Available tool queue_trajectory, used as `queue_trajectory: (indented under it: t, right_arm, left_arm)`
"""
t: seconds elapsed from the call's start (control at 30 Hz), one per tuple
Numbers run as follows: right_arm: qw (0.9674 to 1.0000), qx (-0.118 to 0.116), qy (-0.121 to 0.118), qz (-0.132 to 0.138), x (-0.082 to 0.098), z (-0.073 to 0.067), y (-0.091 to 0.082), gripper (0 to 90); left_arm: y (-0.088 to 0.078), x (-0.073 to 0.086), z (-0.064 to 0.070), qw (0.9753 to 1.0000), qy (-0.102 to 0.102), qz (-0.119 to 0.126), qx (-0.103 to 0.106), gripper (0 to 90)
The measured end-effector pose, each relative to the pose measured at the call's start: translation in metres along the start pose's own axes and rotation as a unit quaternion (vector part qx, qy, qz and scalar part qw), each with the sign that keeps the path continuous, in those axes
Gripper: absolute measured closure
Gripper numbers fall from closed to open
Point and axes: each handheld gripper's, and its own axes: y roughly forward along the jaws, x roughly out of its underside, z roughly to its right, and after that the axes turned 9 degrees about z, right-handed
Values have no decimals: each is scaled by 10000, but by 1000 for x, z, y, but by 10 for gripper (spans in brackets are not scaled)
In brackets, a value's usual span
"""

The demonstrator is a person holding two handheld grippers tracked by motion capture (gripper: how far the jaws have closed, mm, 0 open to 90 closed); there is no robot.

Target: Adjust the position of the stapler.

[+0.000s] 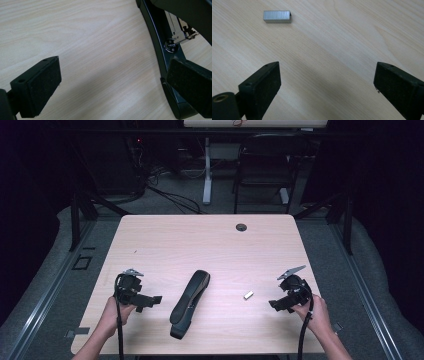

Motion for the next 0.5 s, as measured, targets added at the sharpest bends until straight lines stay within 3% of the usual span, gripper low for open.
queue_trajectory:
  t: [0.17, 0.23, 0.3, 0.5]
  right_arm:
    - [10000, -84, 33, 14, 0, -1, 2, 71]
    - [9999, -97, -23, -34, 0, 0, 2, 72]
    - [9999, -120, 2, -39, 0, 0, 2, 71]
    - [9999, -146, -8, -49, 1, -1, 3, 72]
  left_arm:
    - [4, -2, 8, 9997, 200, -90, -93, 6]
    - [5, -2, 8, 9997, 187, -93, -149, 85]
    - [6, -3, 8, 9996, 191, -117, -159, 108]
    - [6, -1, 12, 9995, 288, -79, -113, 442]
